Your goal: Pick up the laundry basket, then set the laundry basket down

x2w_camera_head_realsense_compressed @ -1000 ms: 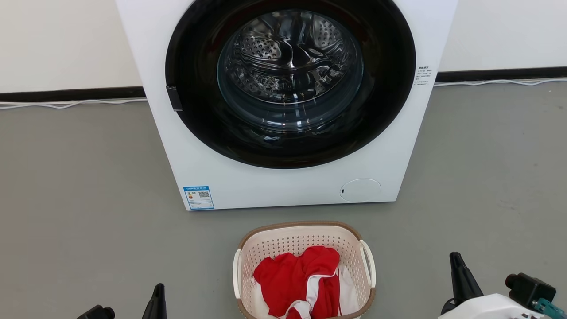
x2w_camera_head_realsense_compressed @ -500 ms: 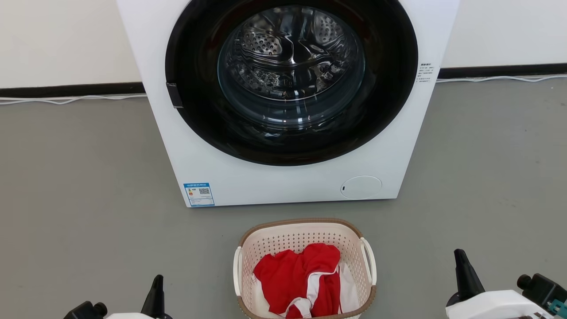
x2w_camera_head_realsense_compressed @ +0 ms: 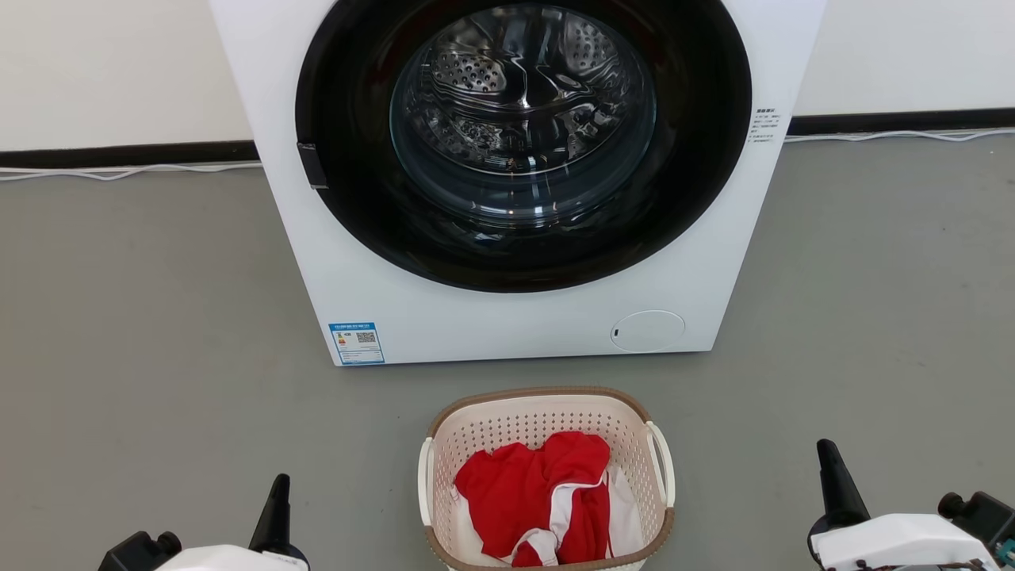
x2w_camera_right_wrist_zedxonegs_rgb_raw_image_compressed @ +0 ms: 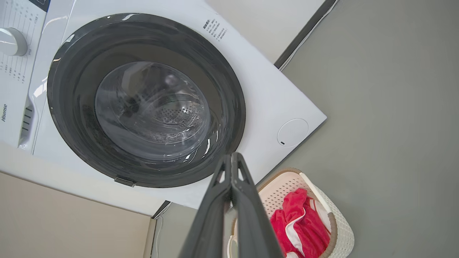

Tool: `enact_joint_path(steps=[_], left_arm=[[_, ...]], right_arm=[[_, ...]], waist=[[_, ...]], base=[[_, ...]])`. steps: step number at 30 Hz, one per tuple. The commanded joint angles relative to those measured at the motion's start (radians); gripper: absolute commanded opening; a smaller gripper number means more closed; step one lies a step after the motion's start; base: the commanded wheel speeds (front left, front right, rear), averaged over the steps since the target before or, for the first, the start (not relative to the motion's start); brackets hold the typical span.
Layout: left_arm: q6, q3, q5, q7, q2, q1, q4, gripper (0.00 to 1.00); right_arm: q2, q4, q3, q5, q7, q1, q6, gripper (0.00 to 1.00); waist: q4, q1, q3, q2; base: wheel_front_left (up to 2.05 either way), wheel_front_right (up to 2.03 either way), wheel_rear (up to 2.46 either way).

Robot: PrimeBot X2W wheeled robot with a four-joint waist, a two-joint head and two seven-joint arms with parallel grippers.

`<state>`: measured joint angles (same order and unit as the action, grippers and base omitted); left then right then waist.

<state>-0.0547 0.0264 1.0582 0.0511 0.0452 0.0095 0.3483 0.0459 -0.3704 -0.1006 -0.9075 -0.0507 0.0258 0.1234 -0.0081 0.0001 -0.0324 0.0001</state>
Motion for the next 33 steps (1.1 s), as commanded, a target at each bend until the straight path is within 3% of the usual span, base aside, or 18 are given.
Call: enact_joint_path(steps=[1,33], left_arm=[[-0.017,0.022,0.020,-0.008,0.007,-0.053,-0.032,0.00],[-0.051,0.060,0.328,-0.099,0.006,-0.090,-0.073,0.00]], right_arm=[[0.005,0.033,0.007,-0.026,0.011,0.055,0.004,0.00],[0.005,0.087,-0.005,-0.418,0.100,0.071,0.006,0.00]], waist=[[0.000,-0.0001,0.001,-0.0001],[0.005,-0.0001,0.021,-0.0001]], base=[[0.00,0.00,0.00],[0.00,0.00,0.00]])
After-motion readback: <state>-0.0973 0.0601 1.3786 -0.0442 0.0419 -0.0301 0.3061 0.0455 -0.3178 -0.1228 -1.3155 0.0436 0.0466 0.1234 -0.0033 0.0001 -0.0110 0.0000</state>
